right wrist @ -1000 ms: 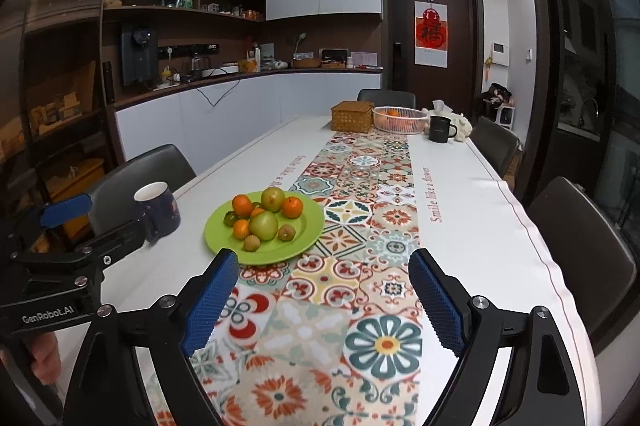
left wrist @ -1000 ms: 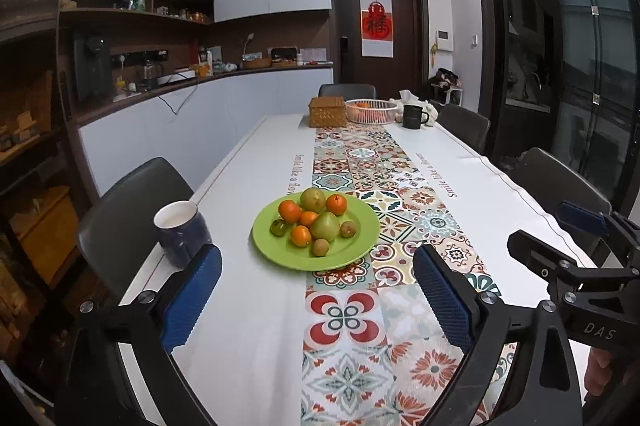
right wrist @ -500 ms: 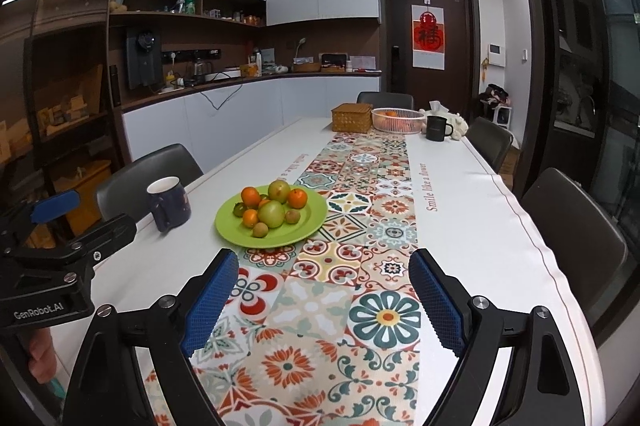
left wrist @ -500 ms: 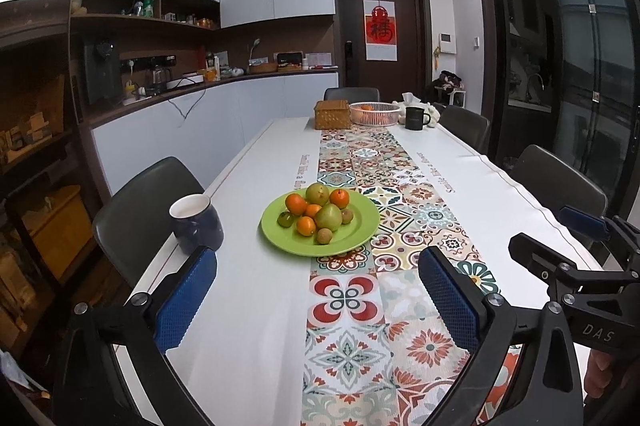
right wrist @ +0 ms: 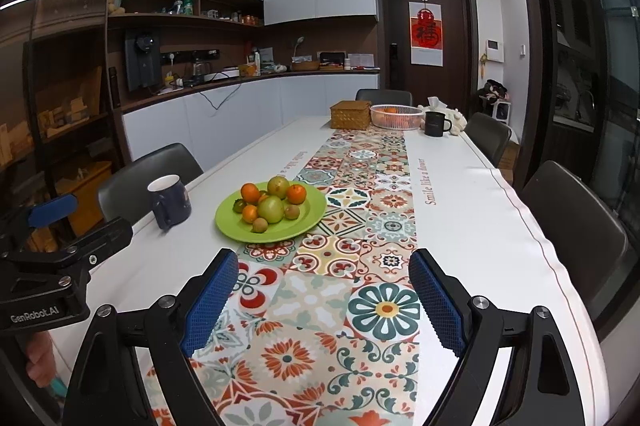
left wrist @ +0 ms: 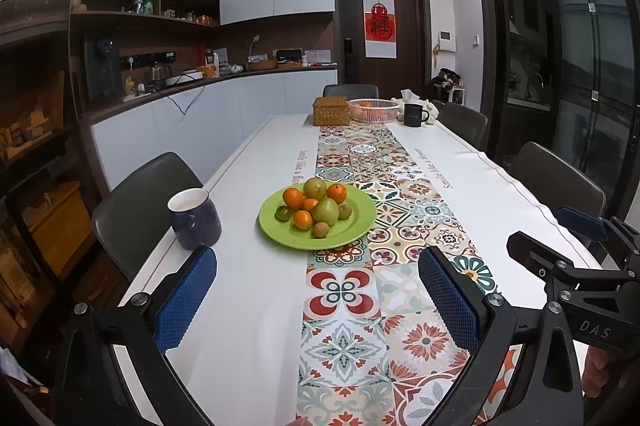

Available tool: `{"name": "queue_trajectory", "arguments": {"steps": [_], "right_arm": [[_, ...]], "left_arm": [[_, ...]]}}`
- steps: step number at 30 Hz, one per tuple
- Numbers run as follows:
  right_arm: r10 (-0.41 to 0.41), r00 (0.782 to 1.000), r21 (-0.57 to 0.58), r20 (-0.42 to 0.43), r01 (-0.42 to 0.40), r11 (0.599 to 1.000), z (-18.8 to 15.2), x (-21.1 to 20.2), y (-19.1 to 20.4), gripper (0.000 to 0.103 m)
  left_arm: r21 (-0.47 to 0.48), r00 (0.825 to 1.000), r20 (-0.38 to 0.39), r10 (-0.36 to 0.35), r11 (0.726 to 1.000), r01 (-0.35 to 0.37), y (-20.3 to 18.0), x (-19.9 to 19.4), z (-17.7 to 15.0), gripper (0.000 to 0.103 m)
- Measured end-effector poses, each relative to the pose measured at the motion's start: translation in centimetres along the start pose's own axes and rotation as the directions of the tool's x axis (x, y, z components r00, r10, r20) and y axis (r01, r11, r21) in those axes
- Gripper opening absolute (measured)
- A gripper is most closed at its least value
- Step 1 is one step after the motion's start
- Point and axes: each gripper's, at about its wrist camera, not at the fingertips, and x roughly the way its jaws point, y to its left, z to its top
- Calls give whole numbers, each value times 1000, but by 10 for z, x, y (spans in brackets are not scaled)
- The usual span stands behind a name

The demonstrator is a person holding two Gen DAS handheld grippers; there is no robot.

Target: Organize fruits

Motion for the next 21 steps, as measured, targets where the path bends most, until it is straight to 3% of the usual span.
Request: {"name": "queue_trajectory", "arguments": {"steps": [21], "right_arm": [[-2, 999, -15, -33, 1, 1000, -4, 5, 4, 88]], "left_arm": [[-7, 1000, -22, -6, 1000, 6, 2, 6, -7, 103]]}}
